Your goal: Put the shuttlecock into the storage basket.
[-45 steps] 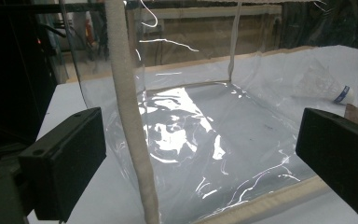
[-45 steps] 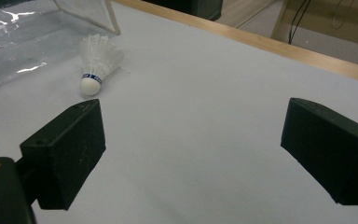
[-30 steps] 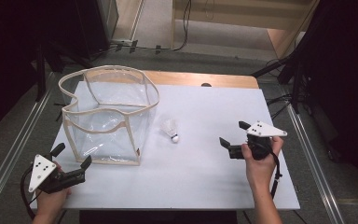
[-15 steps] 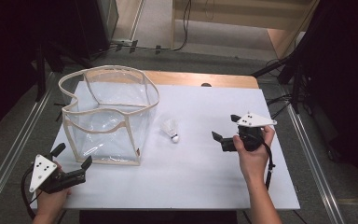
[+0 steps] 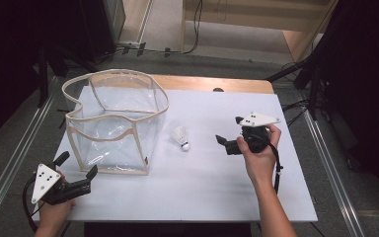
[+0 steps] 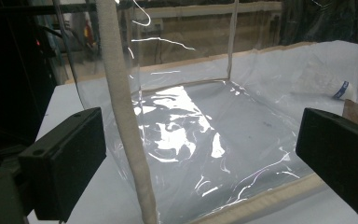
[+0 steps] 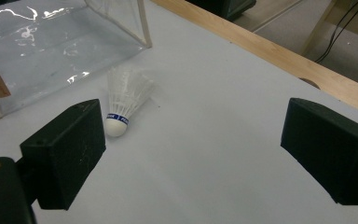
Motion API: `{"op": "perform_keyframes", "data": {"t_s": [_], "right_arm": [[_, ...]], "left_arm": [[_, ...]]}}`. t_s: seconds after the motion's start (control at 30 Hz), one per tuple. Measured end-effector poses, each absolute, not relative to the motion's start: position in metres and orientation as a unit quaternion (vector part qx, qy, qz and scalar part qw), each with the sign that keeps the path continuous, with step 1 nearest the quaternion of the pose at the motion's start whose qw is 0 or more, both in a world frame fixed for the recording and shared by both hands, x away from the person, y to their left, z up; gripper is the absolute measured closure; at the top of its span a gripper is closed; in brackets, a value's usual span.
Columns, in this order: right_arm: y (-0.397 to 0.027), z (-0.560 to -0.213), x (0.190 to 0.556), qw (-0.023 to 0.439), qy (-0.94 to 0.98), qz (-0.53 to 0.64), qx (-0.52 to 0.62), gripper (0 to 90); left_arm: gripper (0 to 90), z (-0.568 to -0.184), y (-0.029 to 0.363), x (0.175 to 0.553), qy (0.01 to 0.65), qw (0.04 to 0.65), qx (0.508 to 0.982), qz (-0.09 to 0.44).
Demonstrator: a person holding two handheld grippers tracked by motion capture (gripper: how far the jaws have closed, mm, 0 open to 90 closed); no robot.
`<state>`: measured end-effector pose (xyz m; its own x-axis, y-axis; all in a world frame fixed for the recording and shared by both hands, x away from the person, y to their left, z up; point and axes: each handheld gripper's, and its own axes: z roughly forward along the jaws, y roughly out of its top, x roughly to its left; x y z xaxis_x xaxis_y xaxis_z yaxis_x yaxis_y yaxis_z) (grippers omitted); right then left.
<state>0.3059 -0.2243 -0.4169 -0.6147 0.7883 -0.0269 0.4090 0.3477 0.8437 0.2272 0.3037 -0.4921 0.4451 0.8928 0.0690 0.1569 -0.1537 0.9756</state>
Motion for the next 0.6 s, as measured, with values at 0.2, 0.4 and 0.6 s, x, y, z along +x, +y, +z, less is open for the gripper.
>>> {"op": "perform_keyframes", "data": {"t_s": [0.2, 0.4, 0.6], "right_arm": [[-0.214, -0.416, 0.313, 0.220, 0.798, 0.419, 0.373, 4.6], [-0.198, -0.419, 0.319, 0.211, 0.808, 0.412, 0.366, 4.7], [-0.187, -0.424, 0.325, 0.205, 0.812, 0.410, 0.361, 4.7]], "left_arm": [[2.3, -0.492, 0.303, 0.227, 0.388, 0.519, 0.674, 0.355], [2.3, -0.492, 0.303, 0.227, 0.389, 0.520, 0.673, 0.354], [2.3, -0.492, 0.304, 0.227, 0.389, 0.521, 0.673, 0.353]]}}
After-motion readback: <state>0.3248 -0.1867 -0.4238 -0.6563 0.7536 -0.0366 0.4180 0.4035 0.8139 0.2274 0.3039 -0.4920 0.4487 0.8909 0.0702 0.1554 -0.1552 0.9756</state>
